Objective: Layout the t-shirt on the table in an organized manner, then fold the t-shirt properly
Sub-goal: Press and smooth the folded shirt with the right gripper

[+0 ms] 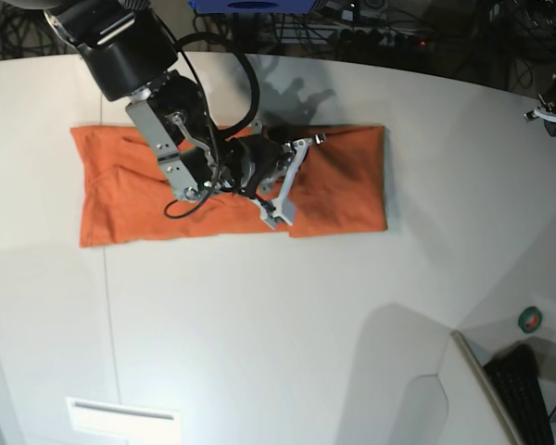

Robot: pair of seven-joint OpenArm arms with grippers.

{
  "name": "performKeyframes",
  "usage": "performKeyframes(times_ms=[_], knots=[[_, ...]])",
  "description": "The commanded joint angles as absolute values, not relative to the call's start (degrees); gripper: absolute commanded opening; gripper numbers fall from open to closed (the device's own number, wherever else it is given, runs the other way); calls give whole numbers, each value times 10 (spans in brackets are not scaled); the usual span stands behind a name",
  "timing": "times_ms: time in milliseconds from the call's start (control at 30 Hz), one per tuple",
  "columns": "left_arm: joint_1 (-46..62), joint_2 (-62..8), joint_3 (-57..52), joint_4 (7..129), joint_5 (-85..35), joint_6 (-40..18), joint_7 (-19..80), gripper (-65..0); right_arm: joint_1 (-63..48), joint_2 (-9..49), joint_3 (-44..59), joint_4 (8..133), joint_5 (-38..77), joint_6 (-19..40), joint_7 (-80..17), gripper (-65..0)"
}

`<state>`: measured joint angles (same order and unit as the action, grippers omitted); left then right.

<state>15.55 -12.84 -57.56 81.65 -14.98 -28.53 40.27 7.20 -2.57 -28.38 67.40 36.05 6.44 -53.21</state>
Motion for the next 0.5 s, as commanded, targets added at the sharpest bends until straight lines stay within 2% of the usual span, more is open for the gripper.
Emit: performKeyframes(times_ms=[0, 467], knots=[[156, -140, -580, 824, -153, -284, 391, -650, 86, -31, -280, 698, 374, 66, -535, -650], [153, -148, -579, 823, -153, -284, 391, -650, 91, -38, -278, 769, 375, 65, -635, -650]])
